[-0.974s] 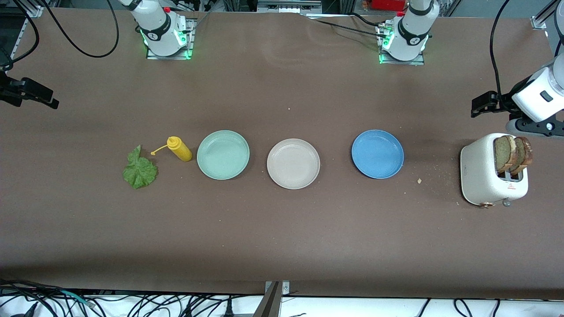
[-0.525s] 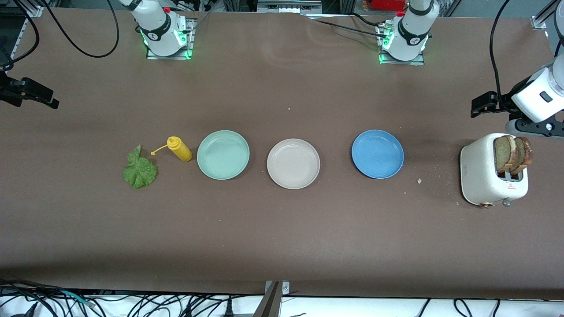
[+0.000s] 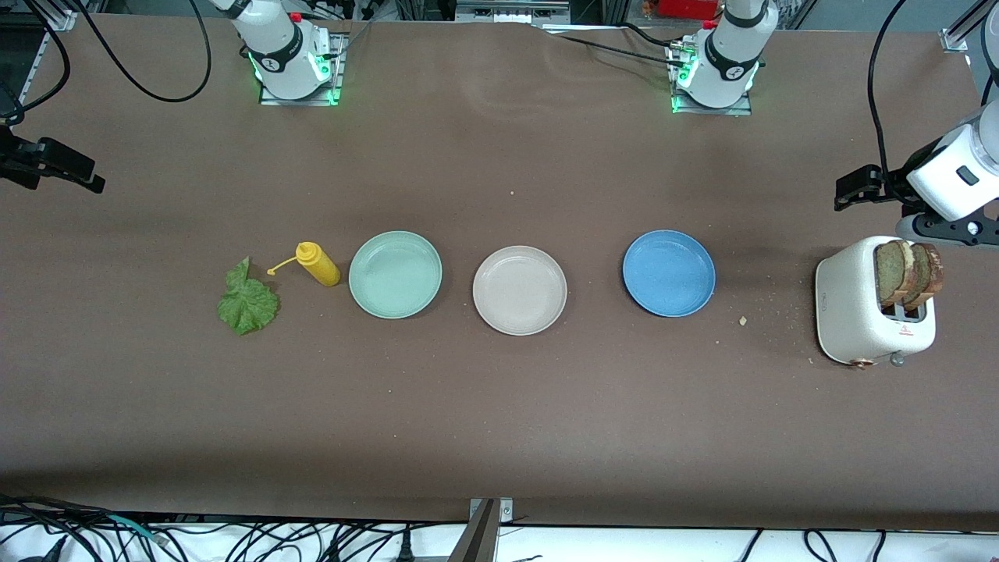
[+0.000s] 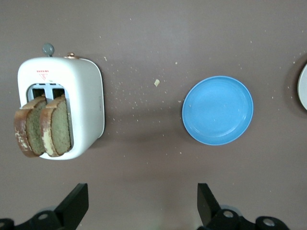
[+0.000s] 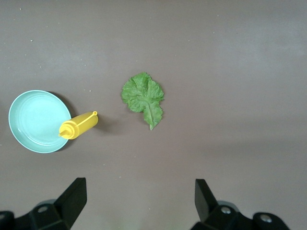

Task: Make sandwich in beige plate with both arms
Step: 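Move the left gripper over the toaster and lower onto a bread slice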

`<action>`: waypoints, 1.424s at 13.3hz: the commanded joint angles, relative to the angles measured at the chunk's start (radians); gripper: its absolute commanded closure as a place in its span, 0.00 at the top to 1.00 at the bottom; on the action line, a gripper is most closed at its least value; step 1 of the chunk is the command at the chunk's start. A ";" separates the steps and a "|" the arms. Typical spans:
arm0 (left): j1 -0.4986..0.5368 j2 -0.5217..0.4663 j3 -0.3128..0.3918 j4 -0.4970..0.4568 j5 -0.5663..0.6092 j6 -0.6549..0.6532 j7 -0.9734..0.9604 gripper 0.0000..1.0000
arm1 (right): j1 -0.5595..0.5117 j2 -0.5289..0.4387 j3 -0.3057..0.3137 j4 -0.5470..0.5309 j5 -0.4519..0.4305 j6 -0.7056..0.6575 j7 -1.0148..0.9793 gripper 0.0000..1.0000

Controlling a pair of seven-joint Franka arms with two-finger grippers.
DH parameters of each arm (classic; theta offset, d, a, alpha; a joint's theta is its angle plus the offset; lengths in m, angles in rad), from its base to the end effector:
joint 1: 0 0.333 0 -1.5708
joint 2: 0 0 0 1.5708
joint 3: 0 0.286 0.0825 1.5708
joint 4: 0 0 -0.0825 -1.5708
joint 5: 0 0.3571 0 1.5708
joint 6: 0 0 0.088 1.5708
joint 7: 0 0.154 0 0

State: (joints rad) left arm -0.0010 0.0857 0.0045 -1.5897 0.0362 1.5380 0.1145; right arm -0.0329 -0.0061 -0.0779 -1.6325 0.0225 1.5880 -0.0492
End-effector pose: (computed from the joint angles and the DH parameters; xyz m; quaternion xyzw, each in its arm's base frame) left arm 0.5365 0.0075 0.4912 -0.9959 0.0560 0.0696 0.0142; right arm 0.5211 -0.0546 0.5248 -0.9993 0.0312 0.0182 0.0130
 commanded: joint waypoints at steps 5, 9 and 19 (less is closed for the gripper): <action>0.110 0.083 0.002 0.004 0.021 0.085 0.034 1.00 | 0.001 0.000 -0.002 0.022 0.016 -0.022 -0.008 1.00; 0.166 0.120 0.002 -0.050 0.021 0.201 0.103 1.00 | 0.001 0.000 0.000 0.022 0.016 -0.022 -0.008 1.00; 0.263 0.160 0.002 -0.240 0.018 0.451 0.197 1.00 | 0.001 0.000 -0.002 0.022 0.016 -0.022 -0.006 1.00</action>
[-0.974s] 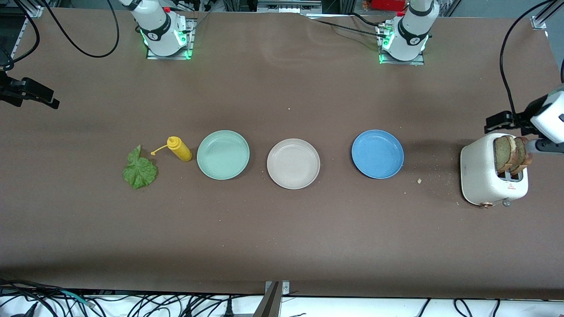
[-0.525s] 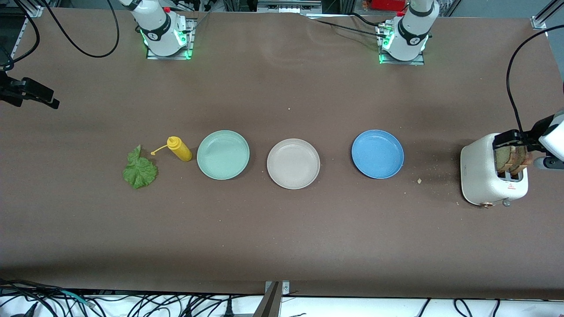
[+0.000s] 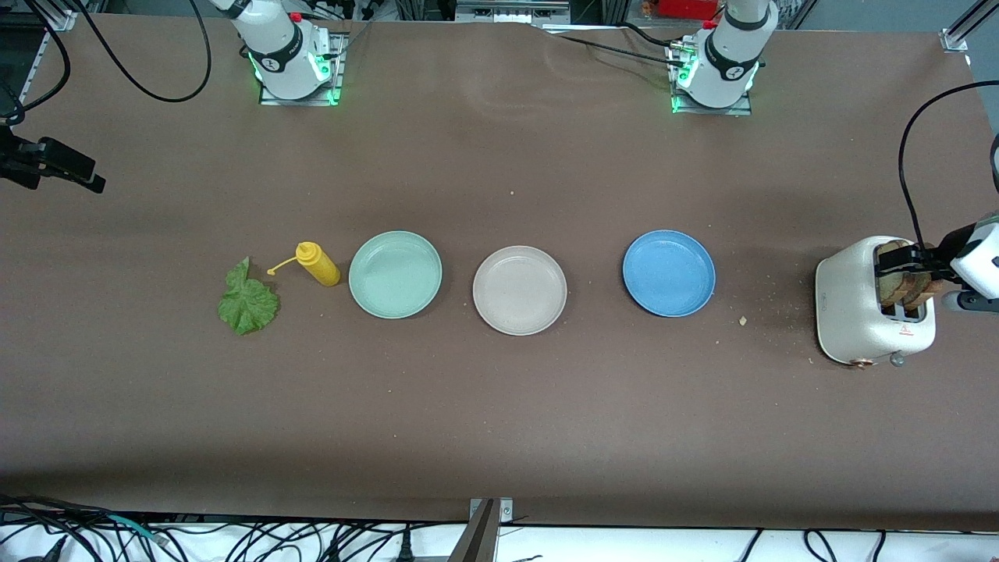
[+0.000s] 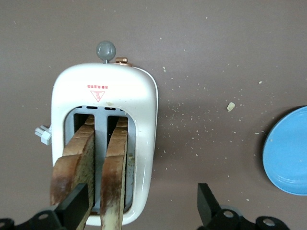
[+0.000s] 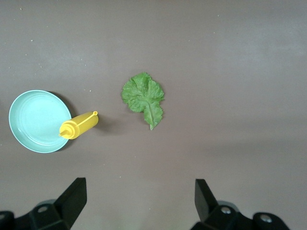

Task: Make sandwich in beige plate with both arms
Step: 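Move the left gripper over the toaster and lower onto a bread slice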

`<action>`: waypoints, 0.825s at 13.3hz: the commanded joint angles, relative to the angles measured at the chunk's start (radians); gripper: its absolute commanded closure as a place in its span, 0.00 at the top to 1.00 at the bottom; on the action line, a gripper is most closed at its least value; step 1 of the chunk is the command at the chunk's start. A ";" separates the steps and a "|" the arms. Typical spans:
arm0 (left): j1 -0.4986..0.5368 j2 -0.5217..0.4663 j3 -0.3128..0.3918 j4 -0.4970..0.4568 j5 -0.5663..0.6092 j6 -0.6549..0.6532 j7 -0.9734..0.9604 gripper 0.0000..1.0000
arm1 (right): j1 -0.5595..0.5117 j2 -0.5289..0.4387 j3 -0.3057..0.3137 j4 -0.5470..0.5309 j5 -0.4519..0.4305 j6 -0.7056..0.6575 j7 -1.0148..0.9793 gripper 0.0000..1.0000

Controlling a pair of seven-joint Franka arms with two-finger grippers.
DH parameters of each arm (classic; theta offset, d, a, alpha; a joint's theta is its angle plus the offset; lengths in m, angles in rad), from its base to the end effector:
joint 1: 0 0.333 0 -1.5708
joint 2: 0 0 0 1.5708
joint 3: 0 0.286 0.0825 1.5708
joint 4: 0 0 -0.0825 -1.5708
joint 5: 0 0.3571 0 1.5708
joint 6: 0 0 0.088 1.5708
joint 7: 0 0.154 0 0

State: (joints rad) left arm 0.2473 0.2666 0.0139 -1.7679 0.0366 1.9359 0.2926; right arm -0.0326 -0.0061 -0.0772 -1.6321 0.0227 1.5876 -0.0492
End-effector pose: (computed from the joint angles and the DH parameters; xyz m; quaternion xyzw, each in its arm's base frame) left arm 0.5629 0.1544 0.3394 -0.9983 0.0232 0.0525 0.0044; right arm 0.5211 -0.0541 0.5249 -0.9993 0.0307 0.0182 0.0131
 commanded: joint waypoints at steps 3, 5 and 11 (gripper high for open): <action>0.029 -0.018 -0.008 -0.085 0.017 0.060 0.019 1.00 | 0.000 0.000 -0.003 0.021 0.016 -0.020 -0.006 1.00; 0.030 -0.018 -0.008 -0.093 0.022 0.060 0.019 1.00 | 0.000 0.002 -0.003 0.021 0.016 -0.018 -0.006 1.00; 0.050 -0.020 -0.006 -0.096 0.025 0.049 0.022 0.26 | 0.000 0.002 -0.003 0.021 0.016 -0.017 -0.008 1.00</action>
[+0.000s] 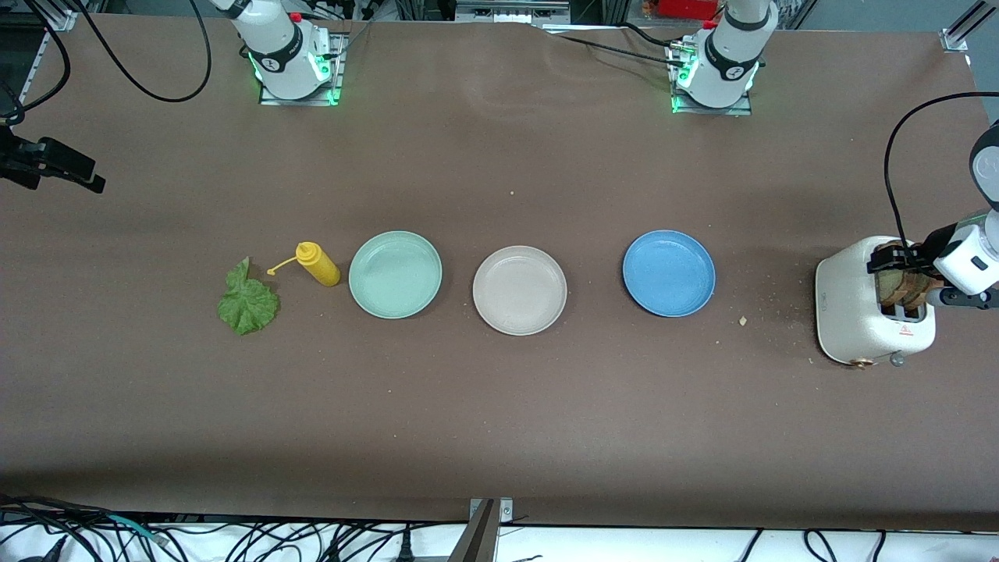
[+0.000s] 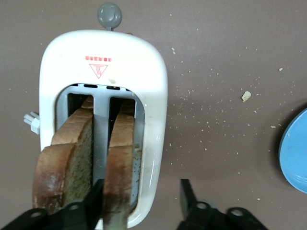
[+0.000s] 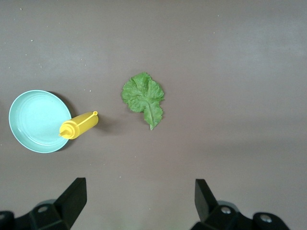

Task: Make sandwich in beige plate with both arms
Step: 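Move the left gripper over the toaster and lower onto a bread slice, then grasp the bread slice with the left gripper and lift it out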

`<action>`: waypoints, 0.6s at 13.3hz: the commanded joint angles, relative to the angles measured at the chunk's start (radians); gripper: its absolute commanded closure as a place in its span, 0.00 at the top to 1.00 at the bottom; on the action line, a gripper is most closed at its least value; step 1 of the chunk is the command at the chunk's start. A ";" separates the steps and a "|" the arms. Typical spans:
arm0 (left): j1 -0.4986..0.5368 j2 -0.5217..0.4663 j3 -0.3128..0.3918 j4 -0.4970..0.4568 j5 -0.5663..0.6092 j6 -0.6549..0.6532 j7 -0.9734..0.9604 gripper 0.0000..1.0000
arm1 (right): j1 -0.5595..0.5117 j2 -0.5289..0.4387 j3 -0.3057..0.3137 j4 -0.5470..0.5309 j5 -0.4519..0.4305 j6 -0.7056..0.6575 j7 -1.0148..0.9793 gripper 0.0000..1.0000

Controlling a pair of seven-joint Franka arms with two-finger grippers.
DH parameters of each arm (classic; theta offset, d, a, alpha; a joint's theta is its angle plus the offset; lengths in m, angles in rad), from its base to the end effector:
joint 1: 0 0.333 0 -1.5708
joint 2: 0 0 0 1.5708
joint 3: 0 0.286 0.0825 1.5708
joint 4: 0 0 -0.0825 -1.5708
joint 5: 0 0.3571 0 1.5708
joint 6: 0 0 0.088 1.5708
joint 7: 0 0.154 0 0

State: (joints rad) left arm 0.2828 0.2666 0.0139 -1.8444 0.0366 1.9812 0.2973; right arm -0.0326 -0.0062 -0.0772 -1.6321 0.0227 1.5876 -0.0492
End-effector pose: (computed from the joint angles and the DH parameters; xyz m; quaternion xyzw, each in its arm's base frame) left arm 0.5450 0.1705 0.3102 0.9977 -0.0088 -0.0673 0.0017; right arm 0.5211 -0.0541 0.5250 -0.9993 0.0307 0.0182 0.0131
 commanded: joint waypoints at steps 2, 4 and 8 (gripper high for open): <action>0.021 -0.017 -0.006 -0.019 0.028 0.004 0.049 0.17 | 0.000 0.002 -0.003 0.021 0.016 -0.018 -0.006 1.00; 0.021 -0.015 -0.008 -0.018 0.072 0.004 0.049 0.00 | 0.000 0.002 -0.004 0.021 0.016 -0.018 -0.008 1.00; 0.021 -0.017 -0.008 -0.010 0.074 0.001 0.059 0.00 | 0.000 0.002 -0.004 0.021 0.016 -0.020 -0.008 1.00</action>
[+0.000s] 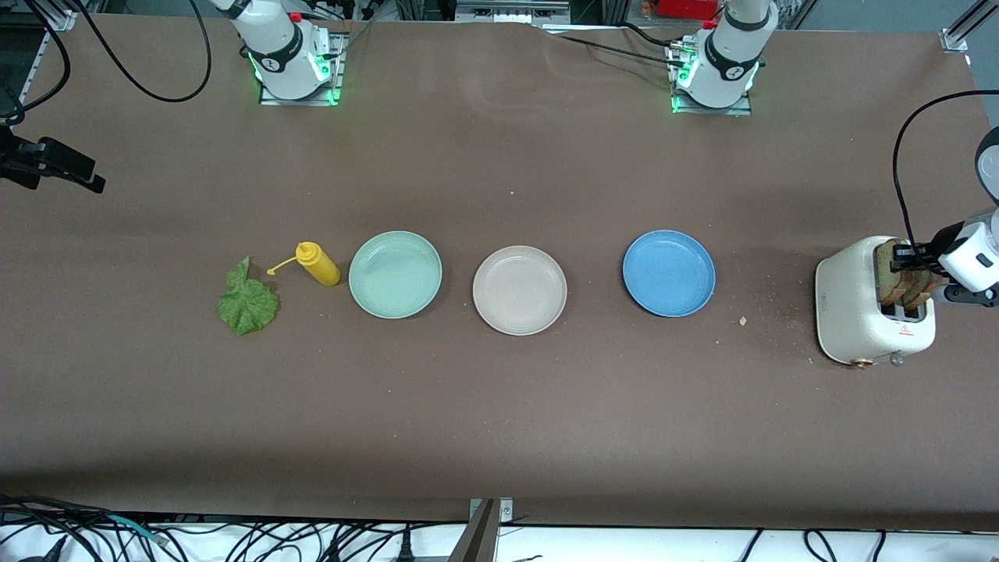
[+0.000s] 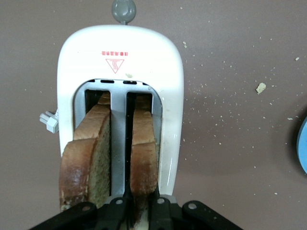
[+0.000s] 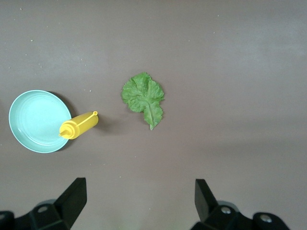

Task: Make sandwich in beige plate with both arms
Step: 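Grasp the bread slice with the left gripper and lift it out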

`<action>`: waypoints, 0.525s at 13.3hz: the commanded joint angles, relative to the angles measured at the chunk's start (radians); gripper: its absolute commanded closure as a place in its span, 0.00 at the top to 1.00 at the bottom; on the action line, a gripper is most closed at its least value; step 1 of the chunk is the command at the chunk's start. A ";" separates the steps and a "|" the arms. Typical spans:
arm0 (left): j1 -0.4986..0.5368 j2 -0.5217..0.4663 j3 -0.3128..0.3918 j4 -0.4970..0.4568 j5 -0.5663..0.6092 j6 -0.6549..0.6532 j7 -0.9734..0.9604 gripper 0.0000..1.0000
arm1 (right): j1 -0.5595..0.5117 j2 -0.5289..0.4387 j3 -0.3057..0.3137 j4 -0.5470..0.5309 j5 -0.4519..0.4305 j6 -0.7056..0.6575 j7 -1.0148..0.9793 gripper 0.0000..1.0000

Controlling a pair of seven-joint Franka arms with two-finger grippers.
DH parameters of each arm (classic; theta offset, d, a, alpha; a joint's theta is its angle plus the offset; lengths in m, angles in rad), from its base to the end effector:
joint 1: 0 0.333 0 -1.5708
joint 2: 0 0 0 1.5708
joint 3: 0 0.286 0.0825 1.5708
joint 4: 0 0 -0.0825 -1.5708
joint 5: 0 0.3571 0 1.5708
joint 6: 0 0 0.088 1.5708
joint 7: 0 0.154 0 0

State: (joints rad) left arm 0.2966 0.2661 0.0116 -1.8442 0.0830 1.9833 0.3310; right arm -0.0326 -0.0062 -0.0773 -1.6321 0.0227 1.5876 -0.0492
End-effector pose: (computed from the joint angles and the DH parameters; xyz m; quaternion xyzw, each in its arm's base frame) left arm 0.5420 0.1816 0.3110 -0.9968 0.0305 0.0723 0.0165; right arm 0.5211 -0.0541 0.5250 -0.9993 0.0307 0.0182 0.0131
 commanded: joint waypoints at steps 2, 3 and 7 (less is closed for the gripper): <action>0.007 -0.018 -0.005 0.006 0.027 -0.017 0.048 0.00 | 0.000 0.002 -0.005 0.021 0.016 -0.020 -0.008 1.00; 0.007 -0.021 -0.007 0.022 0.027 -0.029 0.058 0.00 | 0.000 0.002 -0.005 0.021 0.016 -0.021 -0.008 1.00; -0.007 -0.021 -0.012 0.190 0.014 -0.216 0.088 0.00 | 0.000 0.002 -0.005 0.021 0.016 -0.021 -0.008 1.00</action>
State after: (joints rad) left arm 0.2958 0.2538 0.0070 -1.7468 0.0836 1.8729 0.3959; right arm -0.0327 -0.0062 -0.0782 -1.6321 0.0227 1.5873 -0.0492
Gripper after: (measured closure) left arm 0.912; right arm 0.000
